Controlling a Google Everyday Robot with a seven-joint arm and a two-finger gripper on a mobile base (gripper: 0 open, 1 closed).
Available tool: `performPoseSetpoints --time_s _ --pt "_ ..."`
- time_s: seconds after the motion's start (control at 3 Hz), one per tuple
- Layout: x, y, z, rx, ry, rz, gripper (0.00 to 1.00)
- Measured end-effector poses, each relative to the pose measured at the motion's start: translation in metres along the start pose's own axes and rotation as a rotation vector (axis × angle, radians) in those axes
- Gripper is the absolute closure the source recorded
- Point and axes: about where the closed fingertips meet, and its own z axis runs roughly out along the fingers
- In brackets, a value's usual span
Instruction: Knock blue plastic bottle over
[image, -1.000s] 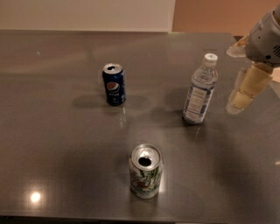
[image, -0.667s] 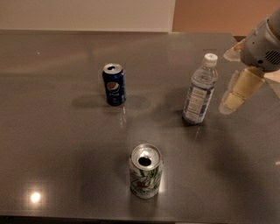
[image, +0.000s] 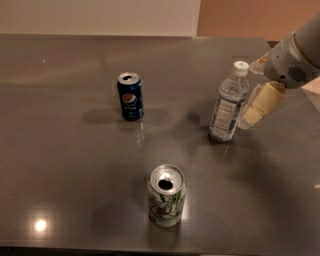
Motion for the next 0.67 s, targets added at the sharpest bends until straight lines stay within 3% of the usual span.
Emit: performPoseSetpoints --time_s 0.33,0.67 --pt "-0.0051 -0.0033 0.0084 -0.001 -0.02 0.01 0.0" --pt "-0.0101 -0.0051 0.0139 -0.008 -0.029 0.024 0.16"
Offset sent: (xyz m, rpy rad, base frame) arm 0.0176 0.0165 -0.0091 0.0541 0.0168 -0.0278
